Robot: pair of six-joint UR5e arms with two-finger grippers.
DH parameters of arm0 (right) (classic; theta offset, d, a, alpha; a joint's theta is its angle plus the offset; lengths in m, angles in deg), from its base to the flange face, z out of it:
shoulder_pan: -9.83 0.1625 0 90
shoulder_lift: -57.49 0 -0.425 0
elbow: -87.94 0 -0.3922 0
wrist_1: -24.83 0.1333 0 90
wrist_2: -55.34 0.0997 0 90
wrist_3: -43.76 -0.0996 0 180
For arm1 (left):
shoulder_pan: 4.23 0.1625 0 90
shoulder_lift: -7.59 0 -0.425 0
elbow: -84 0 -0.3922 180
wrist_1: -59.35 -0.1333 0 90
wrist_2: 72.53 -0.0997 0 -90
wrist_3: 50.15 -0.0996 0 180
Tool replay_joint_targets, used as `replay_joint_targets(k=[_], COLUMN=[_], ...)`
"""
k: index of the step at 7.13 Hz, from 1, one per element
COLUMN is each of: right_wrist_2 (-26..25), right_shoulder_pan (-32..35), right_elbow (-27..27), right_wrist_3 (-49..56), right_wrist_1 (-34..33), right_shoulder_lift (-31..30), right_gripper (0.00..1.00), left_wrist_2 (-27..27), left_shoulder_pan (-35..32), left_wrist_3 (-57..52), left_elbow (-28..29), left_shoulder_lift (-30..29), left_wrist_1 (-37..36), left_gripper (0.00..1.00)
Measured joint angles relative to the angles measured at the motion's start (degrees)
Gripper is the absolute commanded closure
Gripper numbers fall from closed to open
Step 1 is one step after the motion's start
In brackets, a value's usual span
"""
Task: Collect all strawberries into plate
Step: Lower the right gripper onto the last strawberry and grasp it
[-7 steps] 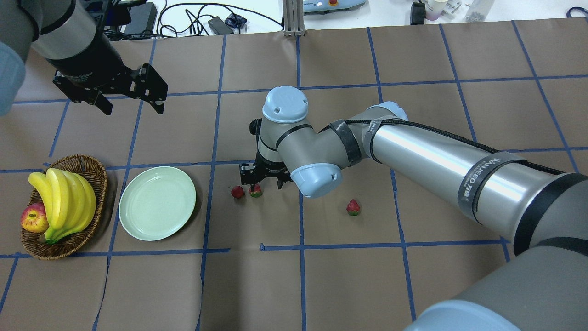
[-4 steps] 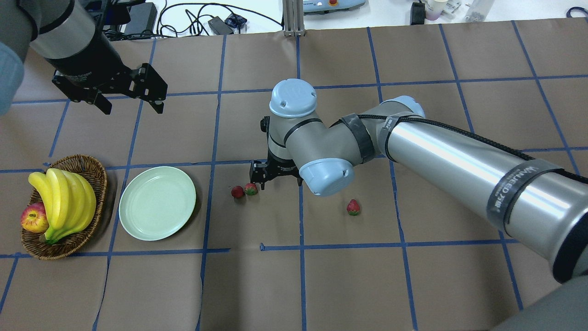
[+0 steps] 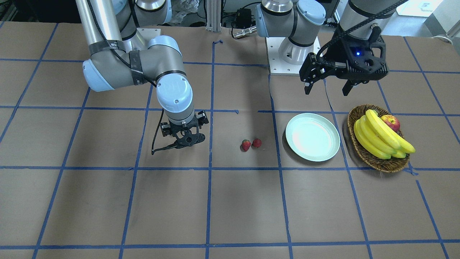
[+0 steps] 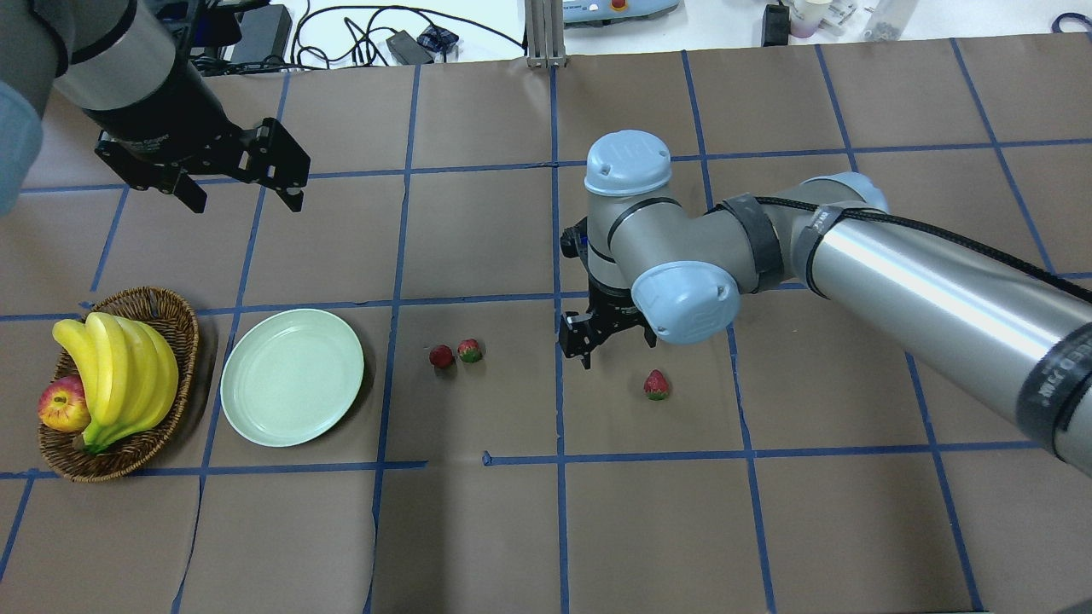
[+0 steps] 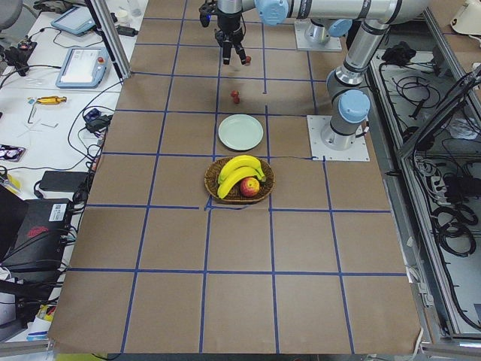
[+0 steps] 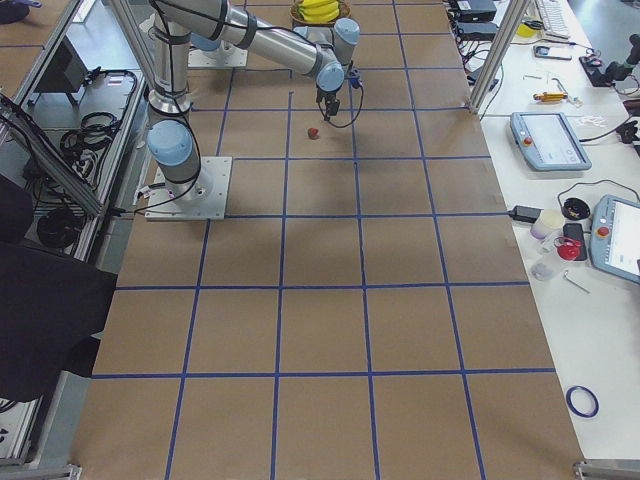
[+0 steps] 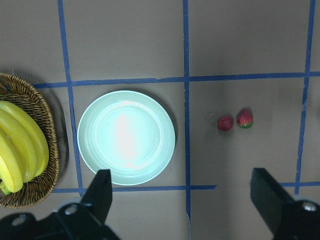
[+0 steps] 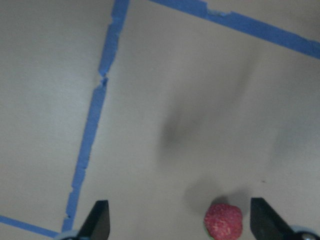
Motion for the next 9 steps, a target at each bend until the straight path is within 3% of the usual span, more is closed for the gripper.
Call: replay_joint_targets(k=[4,6,9], right_wrist_2=[-0.43,-1.72,-2.70], right_shoulder_pan=[-2.13,-2.19,-2.20], right_elbow=[4.01,4.89,6.11], right_wrist_3=[0.73,0.72,0.62], right_wrist_1=[-0.55,-0.97,-2.46], right_shoulder_lift=[-0.25,0.33,0.85], right_gripper=[0.01,0.24,0.83], left_wrist_2=[-0.01,-0.01,-0.01], left_shoulder_pan=[0.00,0.00,0.00], left_wrist_3=[-0.01,-0.01,-0.01], left_elbow=[-0.08,-0.13,-0.07], left_shoulder_lift=[0.07,0.07,0.07], left_wrist_1=[0.04,0.01,0.00], left_gripper=[0.00,0.00,0.00])
